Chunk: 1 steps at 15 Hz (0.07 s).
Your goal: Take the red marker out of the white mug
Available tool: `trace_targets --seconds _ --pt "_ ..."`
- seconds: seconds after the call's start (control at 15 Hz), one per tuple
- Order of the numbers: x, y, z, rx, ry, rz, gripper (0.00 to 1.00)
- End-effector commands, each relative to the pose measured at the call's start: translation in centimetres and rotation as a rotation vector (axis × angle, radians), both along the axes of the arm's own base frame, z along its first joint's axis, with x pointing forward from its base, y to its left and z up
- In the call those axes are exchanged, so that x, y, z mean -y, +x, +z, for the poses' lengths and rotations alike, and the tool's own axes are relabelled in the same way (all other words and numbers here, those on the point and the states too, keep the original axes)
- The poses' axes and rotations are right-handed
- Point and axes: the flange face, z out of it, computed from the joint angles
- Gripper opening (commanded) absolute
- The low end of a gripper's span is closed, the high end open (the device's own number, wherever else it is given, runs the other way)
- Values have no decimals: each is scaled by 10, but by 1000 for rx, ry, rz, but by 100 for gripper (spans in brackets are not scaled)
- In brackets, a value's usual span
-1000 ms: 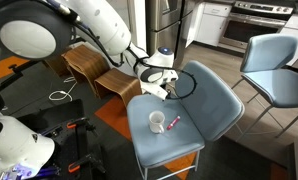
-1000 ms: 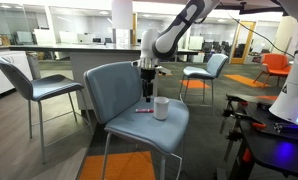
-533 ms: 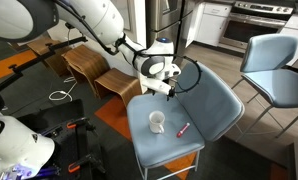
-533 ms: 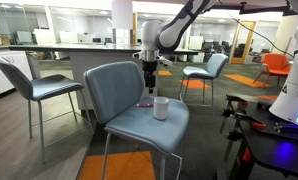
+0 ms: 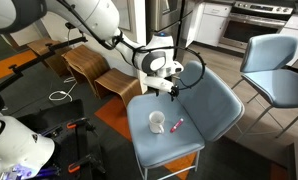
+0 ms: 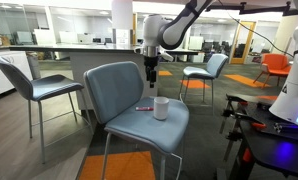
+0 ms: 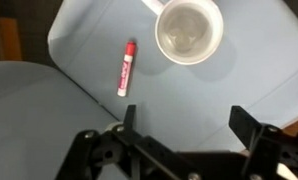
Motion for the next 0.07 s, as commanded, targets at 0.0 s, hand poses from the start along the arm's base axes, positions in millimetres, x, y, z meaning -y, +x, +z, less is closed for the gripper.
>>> trace_targets --seconds 0.0 --pt "1 -9 10 -11 -14 -33 100"
